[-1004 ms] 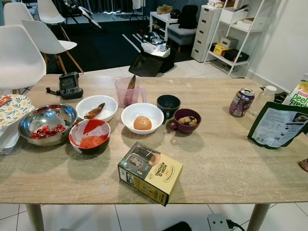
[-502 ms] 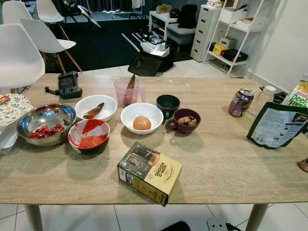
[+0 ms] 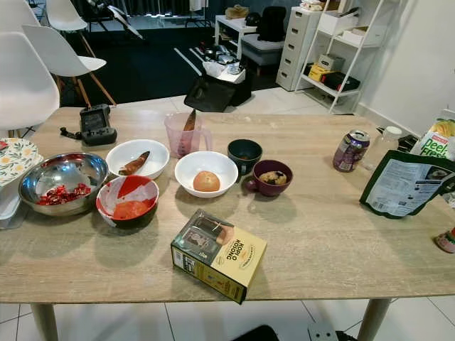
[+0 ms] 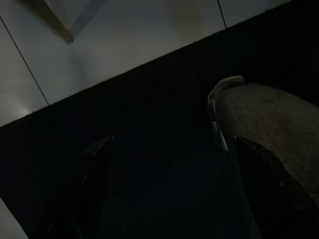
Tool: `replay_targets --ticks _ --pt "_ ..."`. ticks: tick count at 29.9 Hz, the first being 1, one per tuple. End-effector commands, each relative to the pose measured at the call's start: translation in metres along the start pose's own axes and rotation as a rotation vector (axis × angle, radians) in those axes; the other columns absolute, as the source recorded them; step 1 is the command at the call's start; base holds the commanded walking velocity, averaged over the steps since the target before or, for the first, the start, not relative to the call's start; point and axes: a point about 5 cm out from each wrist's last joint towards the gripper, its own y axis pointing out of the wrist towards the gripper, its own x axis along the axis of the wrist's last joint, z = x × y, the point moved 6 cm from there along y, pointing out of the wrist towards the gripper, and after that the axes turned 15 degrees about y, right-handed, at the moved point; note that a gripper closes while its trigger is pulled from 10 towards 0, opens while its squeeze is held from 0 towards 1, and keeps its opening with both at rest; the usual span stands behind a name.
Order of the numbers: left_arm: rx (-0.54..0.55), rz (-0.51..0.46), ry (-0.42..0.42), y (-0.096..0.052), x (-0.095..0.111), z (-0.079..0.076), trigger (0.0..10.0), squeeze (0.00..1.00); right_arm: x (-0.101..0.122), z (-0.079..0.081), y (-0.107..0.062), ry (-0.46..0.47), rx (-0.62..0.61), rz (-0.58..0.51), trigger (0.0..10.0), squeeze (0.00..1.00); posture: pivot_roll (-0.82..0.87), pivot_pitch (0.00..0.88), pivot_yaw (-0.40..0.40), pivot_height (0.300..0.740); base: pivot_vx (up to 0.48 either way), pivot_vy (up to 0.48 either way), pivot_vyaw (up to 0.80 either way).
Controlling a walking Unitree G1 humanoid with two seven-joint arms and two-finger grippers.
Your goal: Restocking fridge
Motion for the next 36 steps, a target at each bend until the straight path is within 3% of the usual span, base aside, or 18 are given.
replay_targets --ticks 1,32,33,34,35,36 --pt "-0.003 0.024 0.020 -0.001 -0.008 0.002 10.0 0.00 -0.001 -0.003 0.000 0.010 -0.011 0.005 10.0 0.00 -0.03 0.000 -0.061 0.740 0.000 0.000 0.00" --pt "-0.021 0.013 0.047 0.000 -0.004 -0.003 10.0 0.00 -0.011 -0.005 -0.001 0.009 -0.021 0.045 10.0 0.00 -0.02 0.000 -0.054 0.740 0.000 0.000 0.00" --pt "-0.021 0.013 0.046 -0.001 -0.004 -0.003 10.0 0.00 -0.012 -0.005 -0.001 0.001 -0.021 0.046 0.0 0.00 -0.02 0.000 -0.054 0.740 0.000 0.000 0.00" --pt "-0.022 0.013 0.045 -0.001 -0.005 -0.003 10.0 0.00 -0.013 -0.010 -0.002 -0.006 -0.048 0.049 5.9 0.00 -0.02 0.000 -0.056 0.740 0.000 0.000 0.00" --pt "-0.022 0.014 0.046 -0.001 -0.005 -0.003 10.0 0.00 -0.014 -0.013 -0.002 -0.006 -0.059 0.051 10.0 0.00 -0.02 0.000 -0.056 0.740 0.000 0.000 0.00" --pt "-0.023 0.015 0.047 -0.001 -0.005 -0.004 10.0 0.00 -0.015 -0.013 -0.002 -0.004 -0.061 0.054 10.0 0.00 -0.02 0.000 -0.056 0.740 0.000 0.000 0.00"
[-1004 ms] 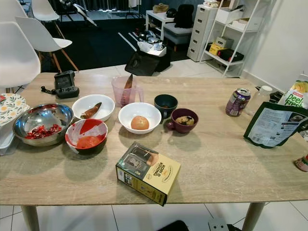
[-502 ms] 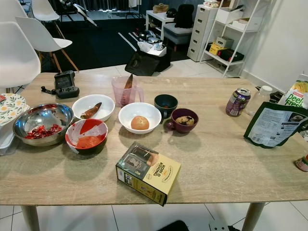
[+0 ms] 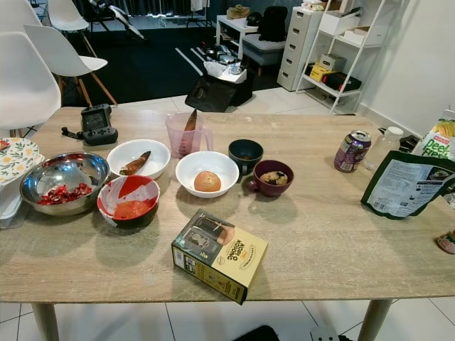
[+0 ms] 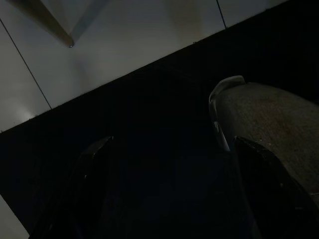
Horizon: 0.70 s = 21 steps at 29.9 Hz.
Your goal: Restocking fridge
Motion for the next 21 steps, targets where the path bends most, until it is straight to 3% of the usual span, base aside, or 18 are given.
replay_targets --ticks 1,21 --pt "-0.019 0.022 0.018 -0.0008 -0.0070 -0.0032 10.0 0.00 -0.0046 -0.0045 -0.0007 -0.005 -0.013 0.018 10.0 0.00 -0.03 0.000 -0.054 0.740 0.000 0.000 0.00" --pt "-0.018 0.013 0.030 -0.0003 -0.0027 -0.0005 10.0 0.00 -0.0008 0.0001 0.0004 -0.006 -0.008 0.017 10.0 0.00 -0.02 0.000 -0.049 0.740 0.000 0.000 0.00"
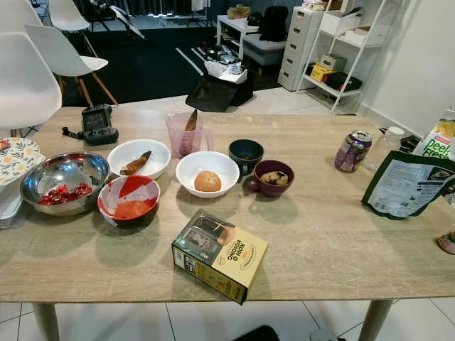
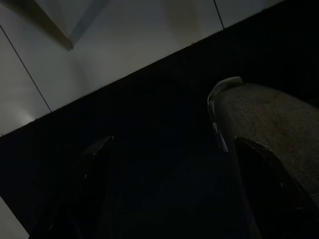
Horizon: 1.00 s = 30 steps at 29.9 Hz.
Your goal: Restocking fridge
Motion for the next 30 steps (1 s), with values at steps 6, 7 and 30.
replay_targets --ticks 6,7,30 --pt "-0.012 0.019 0.013 -0.0005 -0.0050 -0.0016 10.0 0.00 0.0042 -0.0019 0.0003 0.001 -0.010 -0.002 10.0 0.00 -0.02 0.000 -0.051 0.740 0.000 0.000 0.00" --pt "-0.013 0.019 0.013 -0.0005 -0.0050 -0.0020 10.0 0.00 0.0043 -0.0019 0.0003 0.001 -0.010 -0.002 10.0 0.00 -0.02 0.000 -0.050 0.740 0.000 0.000 0.00" --pt "-0.008 0.028 0.014 -0.0014 -0.0091 0.0005 10.0 0.00 -0.0004 0.0000 0.0002 0.014 -0.007 0.006 10.0 0.00 -0.02 0.000 -0.044 0.740 0.000 0.000 0.00"
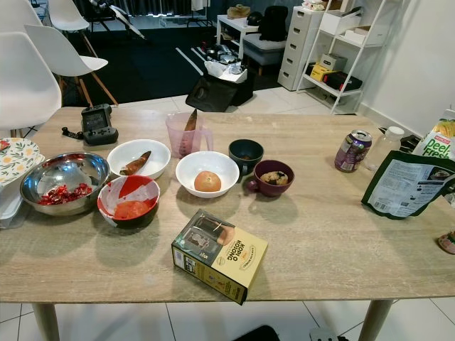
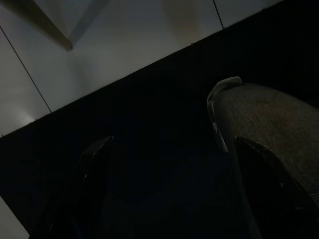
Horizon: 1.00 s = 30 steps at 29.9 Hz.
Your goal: Restocking fridge
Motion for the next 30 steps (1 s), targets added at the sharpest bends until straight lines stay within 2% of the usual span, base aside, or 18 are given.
replay_targets --ticks 1,30 --pt "-0.007 0.028 0.013 -0.0014 -0.0093 0.0004 10.0 0.00 -0.0028 -0.0018 -0.0003 0.005 -0.008 0.009 10.0 0.00 -0.02 0.000 -0.043 0.740 0.000 0.000 0.00" --pt "-0.011 0.030 0.018 -0.0017 -0.0110 -0.0008 10.0 0.00 -0.0065 -0.0047 -0.0010 0.013 -0.012 0.015 10.0 0.00 -0.02 0.000 -0.042 0.740 0.000 0.000 0.00"
